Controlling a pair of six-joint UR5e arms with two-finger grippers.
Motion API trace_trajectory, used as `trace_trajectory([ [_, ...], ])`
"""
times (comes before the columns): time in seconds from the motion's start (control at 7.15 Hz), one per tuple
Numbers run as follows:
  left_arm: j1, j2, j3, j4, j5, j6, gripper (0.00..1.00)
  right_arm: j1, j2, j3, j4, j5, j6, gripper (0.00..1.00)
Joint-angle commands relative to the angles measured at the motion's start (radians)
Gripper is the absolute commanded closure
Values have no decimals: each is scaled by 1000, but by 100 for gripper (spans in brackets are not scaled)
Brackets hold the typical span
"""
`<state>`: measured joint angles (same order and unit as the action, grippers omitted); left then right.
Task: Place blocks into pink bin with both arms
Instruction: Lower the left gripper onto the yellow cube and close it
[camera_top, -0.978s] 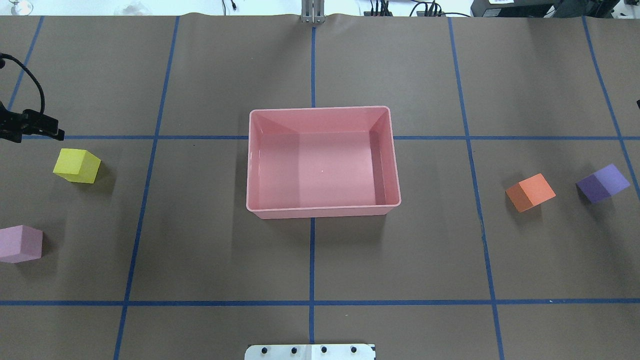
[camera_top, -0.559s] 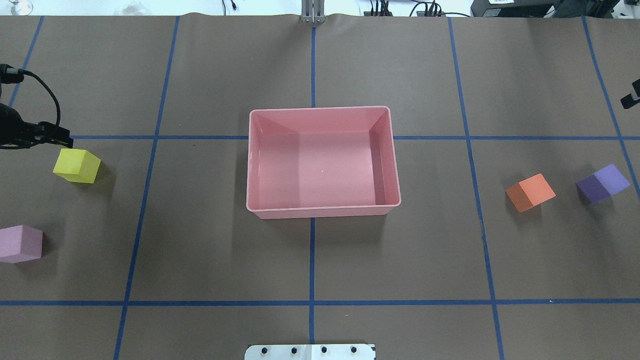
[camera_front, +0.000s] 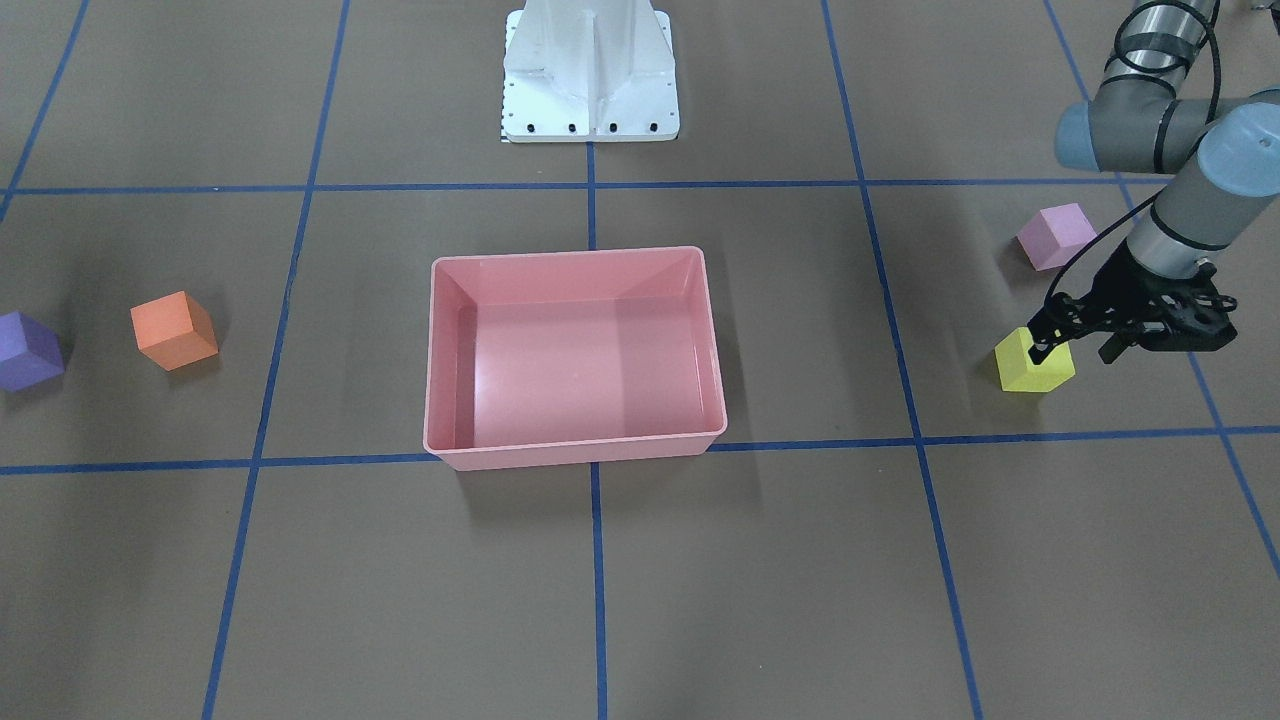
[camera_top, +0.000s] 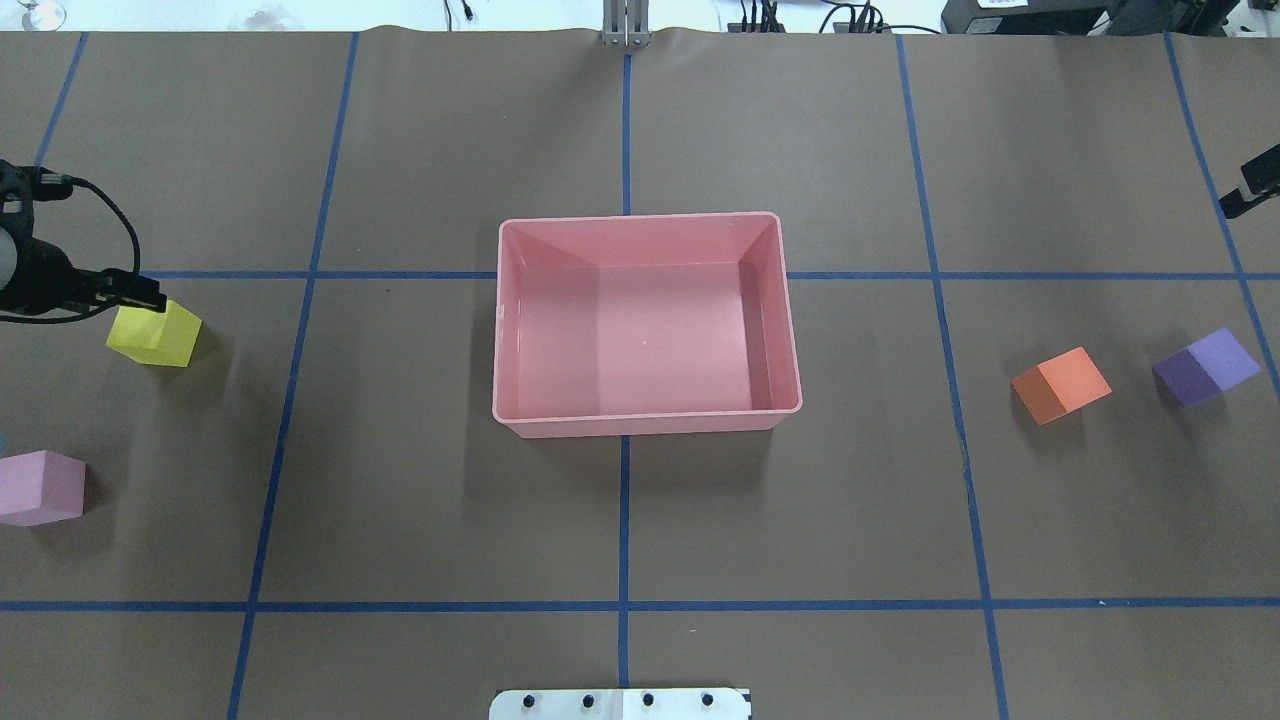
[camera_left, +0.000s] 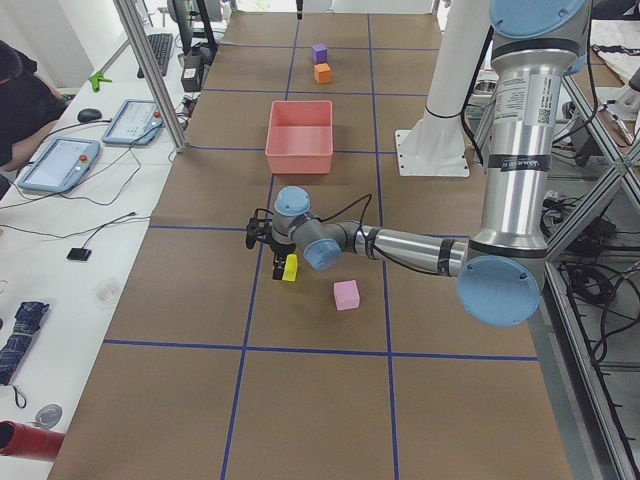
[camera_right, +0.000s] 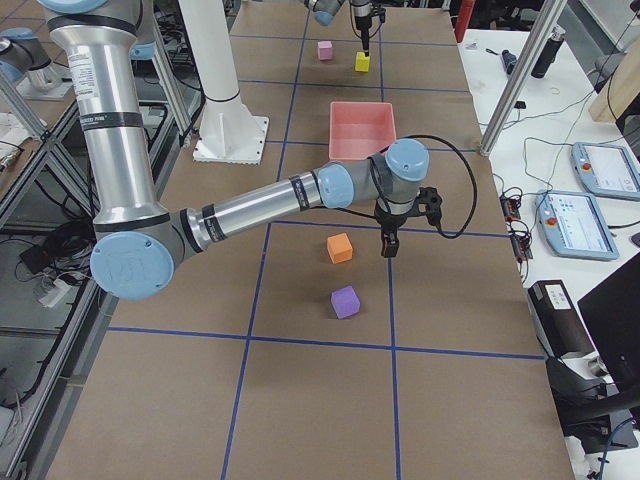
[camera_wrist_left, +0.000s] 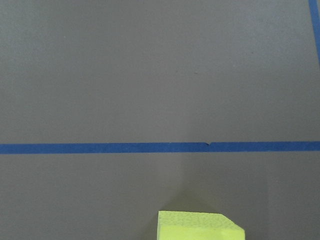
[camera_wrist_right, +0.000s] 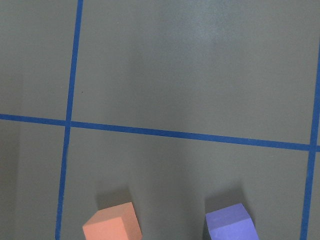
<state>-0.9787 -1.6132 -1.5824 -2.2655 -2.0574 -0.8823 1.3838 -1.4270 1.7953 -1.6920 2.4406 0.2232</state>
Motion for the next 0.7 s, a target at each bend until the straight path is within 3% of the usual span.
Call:
trace_trajectory([
  [0.0,29,-4,15,-23,26,-20,1,0,2,1,0,0,1,0],
  [0.42,63,-2,16,-22,28,-20,1,-2,2,-5,0,0,1,0],
  [0.56,73,-2,21,-22,28,-20,7,-2,2,-5,0,0,1,0],
])
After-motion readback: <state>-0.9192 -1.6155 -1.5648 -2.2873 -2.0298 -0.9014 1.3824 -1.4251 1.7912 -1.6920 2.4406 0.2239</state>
